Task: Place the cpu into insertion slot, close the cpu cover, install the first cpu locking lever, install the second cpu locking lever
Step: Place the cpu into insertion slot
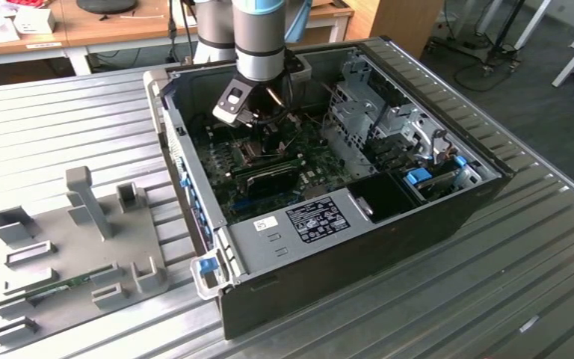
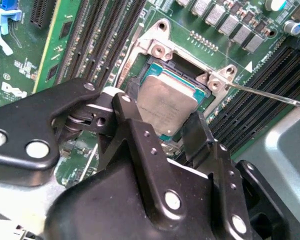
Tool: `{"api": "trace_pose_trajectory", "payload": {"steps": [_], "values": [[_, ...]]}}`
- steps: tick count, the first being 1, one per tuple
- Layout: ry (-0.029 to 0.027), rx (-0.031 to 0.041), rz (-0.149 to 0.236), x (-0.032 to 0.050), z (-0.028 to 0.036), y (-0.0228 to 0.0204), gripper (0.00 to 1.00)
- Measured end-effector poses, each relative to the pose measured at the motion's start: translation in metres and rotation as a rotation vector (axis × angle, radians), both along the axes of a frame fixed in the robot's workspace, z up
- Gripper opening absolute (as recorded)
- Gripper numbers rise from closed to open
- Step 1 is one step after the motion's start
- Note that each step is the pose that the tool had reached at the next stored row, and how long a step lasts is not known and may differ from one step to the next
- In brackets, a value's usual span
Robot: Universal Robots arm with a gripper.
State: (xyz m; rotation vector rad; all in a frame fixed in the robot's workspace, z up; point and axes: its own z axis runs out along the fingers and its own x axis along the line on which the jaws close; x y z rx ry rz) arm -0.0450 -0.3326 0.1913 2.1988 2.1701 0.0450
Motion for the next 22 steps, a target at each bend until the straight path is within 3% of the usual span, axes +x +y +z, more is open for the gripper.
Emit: {"api": "trace_pose_trajectory", "payload": {"steps": [3,11,22], "values": [[0.0001,-0.0002,0.000,0.0000,0.0013,0.0000,0.61],[0.0001,-0.0001,0.000,0.0000,0.0145,0.0000,0.61],[0.0000,0.0000,0.000,0.0000,0.0150,0.0000,0.60]]}}
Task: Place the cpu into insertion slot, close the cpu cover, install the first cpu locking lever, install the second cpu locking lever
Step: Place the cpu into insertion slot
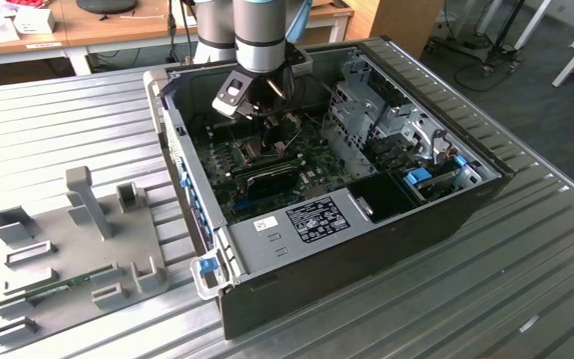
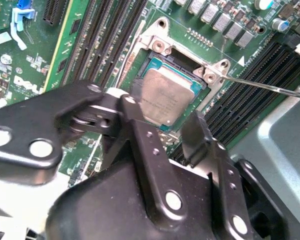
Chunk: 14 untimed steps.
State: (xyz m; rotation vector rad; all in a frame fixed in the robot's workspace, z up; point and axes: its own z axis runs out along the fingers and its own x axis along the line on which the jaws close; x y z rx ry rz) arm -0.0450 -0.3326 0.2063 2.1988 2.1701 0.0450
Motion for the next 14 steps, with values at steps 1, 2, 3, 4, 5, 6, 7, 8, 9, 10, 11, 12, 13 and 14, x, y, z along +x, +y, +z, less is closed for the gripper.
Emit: {"api": "trace_pose_trajectory", "payload": {"steps": [1,2,3,4,5,6,7,8,9,10,11,12,13,14], "values": [[0.0000,0.0000,0.000,0.0000,0.0000,0.0000,0.60],[0.0000,0.0000,0.000,0.0000,0.0001,0.0000,0.53],[0.0000,-0.0001,0.000,0.0000,0.0001,0.0000,0.53],[0.0000,0.0000,0.000,0.0000,0.0001,0.0000,0.47],[0.0000,0.0000,0.000,0.0000,0.0001,0.0000,0.47],[-0.0001,0.0000,0.000,0.0000,0.0002,0.0000,0.47],[0.0000,0.0000,0.000,0.0000,0.0002,0.0000,0.47],[0.0000,0.0000,0.000,0.0000,0.0003,0.0000,0.47],[0.0000,0.0000,0.000,0.0000,0.0003,0.0000,0.47],[0.0000,-0.0001,0.000,0.0000,0.0007,0.0000,0.47],[0.0000,0.0000,0.000,0.0000,0.0011,0.0000,0.47],[0.0000,0.0000,0.000,0.0000,0.0011,0.0000,0.47],[0.0000,0.0000,0.000,0.0000,0.0011,0.0000,0.47],[0.0000,-0.0001,0.000,0.0000,0.0012,0.0000,0.47]]}}
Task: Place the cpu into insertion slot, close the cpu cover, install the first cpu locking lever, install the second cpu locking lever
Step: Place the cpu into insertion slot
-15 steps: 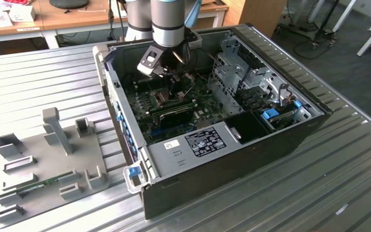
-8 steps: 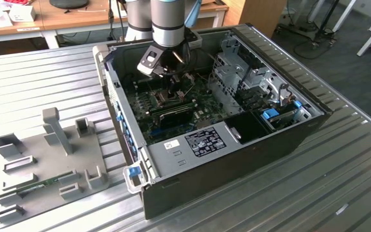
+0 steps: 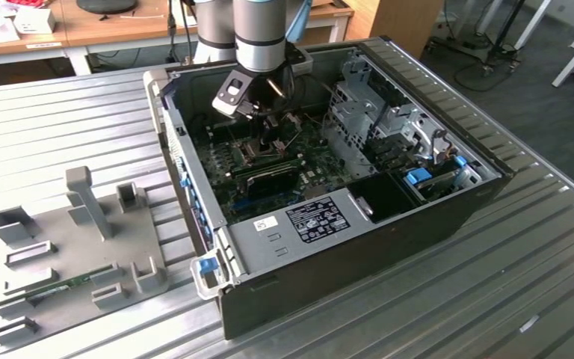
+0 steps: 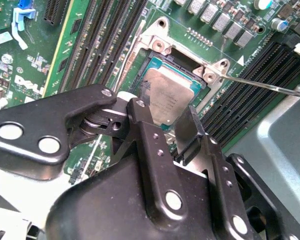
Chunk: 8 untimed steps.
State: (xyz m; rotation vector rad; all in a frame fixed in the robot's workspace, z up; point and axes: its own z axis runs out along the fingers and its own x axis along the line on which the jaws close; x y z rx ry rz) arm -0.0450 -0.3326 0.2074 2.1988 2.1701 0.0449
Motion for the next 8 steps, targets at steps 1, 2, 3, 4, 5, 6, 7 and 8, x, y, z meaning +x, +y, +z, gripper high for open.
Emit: {"api": "trace_pose_trajectory", "payload": {"steps": [1,2,3,4,5,6,7,8], "values": [[0.0000,0.0000,0.000,0.0000,0.0000,0.0000,0.47],[0.0000,0.0000,0.000,0.0000,0.0001,0.0000,0.47],[0.0000,0.0000,0.000,0.0000,0.0001,0.0000,0.47],[0.0000,0.0000,0.000,0.0000,0.0001,0.0000,0.47],[0.0000,0.0001,0.000,0.0000,0.0001,0.0000,0.47],[0.0000,0.0000,0.000,0.0000,0.0002,0.0000,0.47],[-0.0001,0.0001,0.000,0.0000,0.0002,0.0000,0.45],[0.0000,0.0001,0.000,0.0000,0.0002,0.0000,0.45]]}}
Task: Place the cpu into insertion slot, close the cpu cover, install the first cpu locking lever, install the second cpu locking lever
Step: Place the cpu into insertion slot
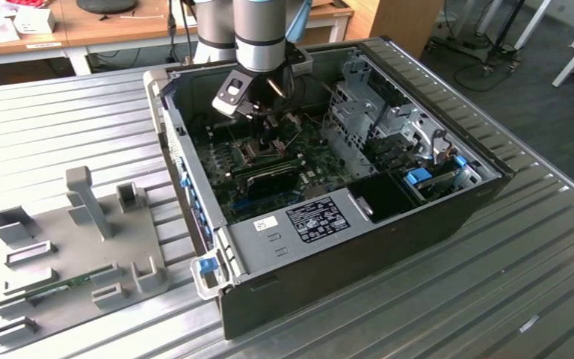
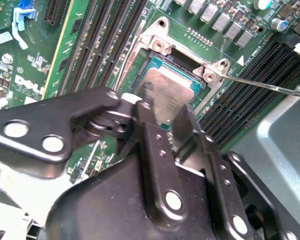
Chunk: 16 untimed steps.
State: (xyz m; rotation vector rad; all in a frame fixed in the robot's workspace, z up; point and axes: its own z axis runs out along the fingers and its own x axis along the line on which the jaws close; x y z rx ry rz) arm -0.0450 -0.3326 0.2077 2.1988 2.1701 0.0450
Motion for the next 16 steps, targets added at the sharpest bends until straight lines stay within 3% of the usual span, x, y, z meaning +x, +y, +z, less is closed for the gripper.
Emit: {"api": "trace_pose_trajectory", "payload": {"steps": [8,16], "values": [[0.0000,0.0000,0.000,0.0000,0.0003,0.0000,0.10],[0.0001,-0.0001,0.000,0.0000,0.0000,0.0000,0.10]]}}
